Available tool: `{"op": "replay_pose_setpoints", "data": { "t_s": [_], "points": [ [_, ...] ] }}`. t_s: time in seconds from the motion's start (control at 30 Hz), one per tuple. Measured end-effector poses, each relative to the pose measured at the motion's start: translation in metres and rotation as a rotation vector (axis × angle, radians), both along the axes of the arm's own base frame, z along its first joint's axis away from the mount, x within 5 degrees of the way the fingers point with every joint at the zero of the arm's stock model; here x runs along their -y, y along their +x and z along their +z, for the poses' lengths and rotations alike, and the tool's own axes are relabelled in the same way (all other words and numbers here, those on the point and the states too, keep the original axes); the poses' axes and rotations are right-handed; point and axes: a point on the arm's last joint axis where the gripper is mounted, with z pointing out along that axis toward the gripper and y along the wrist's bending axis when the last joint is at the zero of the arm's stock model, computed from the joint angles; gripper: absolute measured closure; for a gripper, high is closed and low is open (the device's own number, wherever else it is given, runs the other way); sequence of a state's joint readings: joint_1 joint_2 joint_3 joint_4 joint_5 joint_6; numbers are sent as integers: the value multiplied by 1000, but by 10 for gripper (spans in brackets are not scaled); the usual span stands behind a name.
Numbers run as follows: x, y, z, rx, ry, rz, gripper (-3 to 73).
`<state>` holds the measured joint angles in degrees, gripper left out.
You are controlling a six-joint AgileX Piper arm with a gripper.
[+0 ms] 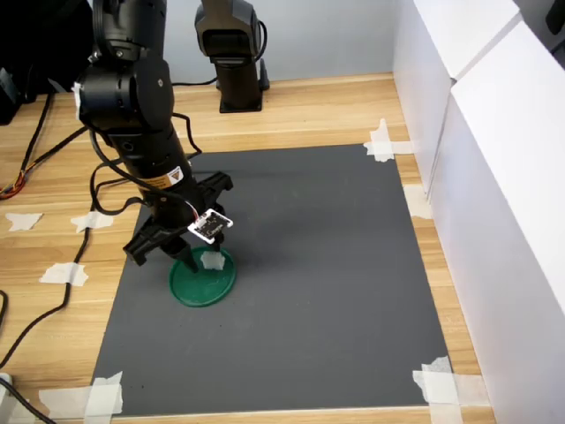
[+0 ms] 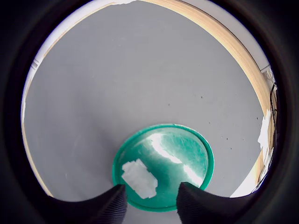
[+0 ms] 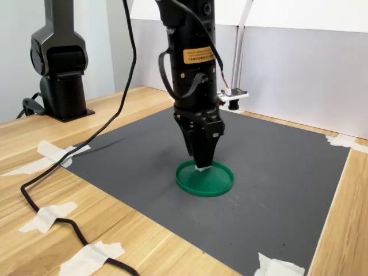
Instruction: Grasp a white terminal and put it on the green lid.
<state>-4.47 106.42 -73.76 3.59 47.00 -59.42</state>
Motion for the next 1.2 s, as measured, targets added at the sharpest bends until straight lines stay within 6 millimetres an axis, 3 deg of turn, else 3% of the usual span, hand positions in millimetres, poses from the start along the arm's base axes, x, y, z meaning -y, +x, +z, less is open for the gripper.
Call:
{"op": "replay_pose_setpoints", "data": {
  "t_s": [0.2, 0.43, 0.53, 0.77, 0.83, 1.0, 1.2],
  "points": [
    [-2, -2, 21, 83, 17, -20, 149],
    [-10, -18, 77, 263, 115, -88, 166],
    [-13, -27, 102, 342, 182, -155, 253],
    [-18, -59, 156, 560, 325, -302, 635],
    [-19, -72, 165, 655, 380, -354, 684],
    [-17, -108, 171, 891, 578, -551, 707],
    [-13, -168, 148, 1039, 694, -715, 711]
  ]
}}
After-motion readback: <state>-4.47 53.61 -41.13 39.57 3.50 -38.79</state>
